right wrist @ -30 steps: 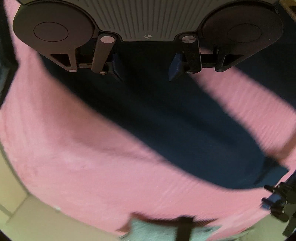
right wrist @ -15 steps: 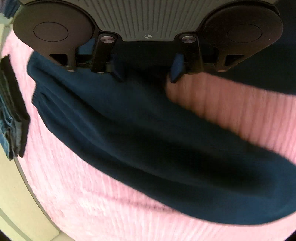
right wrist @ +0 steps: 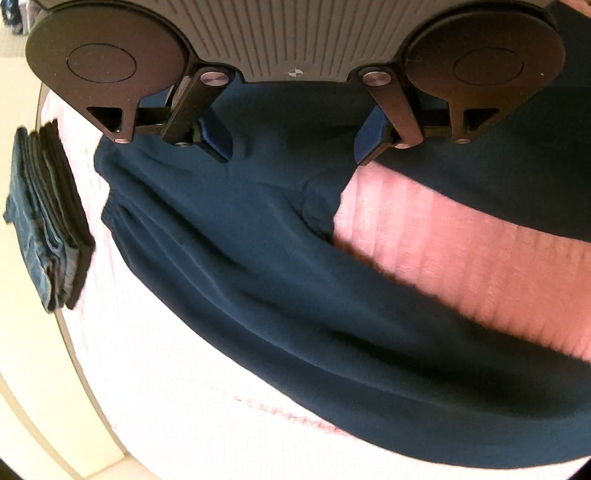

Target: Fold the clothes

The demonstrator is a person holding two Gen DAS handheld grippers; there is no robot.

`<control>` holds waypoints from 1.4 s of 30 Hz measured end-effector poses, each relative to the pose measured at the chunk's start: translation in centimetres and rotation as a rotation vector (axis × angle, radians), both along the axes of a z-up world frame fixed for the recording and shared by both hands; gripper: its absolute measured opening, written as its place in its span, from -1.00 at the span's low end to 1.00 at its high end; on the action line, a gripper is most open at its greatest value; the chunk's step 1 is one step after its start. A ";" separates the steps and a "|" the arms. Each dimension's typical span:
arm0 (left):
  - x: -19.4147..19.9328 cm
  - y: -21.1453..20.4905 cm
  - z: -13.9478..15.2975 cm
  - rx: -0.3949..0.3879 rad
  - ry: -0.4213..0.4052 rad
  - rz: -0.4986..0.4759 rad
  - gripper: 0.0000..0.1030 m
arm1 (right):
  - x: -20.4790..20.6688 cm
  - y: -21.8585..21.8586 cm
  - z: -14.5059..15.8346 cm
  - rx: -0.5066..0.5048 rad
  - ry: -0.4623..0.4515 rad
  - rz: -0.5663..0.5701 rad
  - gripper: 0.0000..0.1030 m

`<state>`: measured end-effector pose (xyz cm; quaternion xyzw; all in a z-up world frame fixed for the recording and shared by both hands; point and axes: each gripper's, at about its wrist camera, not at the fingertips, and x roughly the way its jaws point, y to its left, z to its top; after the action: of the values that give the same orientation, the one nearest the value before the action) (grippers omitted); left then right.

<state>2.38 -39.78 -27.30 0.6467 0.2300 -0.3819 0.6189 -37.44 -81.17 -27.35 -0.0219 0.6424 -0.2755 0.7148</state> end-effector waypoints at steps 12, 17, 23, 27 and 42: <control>-14.9 6.0 3.6 -0.118 0.372 0.085 -0.17 | -4.3 5.9 0.7 0.192 -0.136 -0.199 0.58; -21.1 8.3 1.3 -0.082 0.441 0.118 -0.16 | -7.5 5.2 -2.2 0.324 -0.177 -0.254 0.65; -21.7 8.8 1.6 0.030 0.410 0.332 -0.16 | -12.0 4.5 -4.0 0.434 -0.099 -0.305 0.71; -23.9 8.9 3.4 0.099 0.347 0.415 -0.16 | -13.9 4.3 -1.9 0.454 -0.113 -0.264 0.71; -33.8 -4.4 6.0 -0.101 0.406 0.252 -0.02 | -6.4 2.3 2.7 0.241 -0.315 0.308 0.12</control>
<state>-31.47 -44.13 -21.27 0.4911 0.4092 -0.4348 0.6343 -43.79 -78.83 -24.61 0.0091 0.5405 -0.0850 0.8370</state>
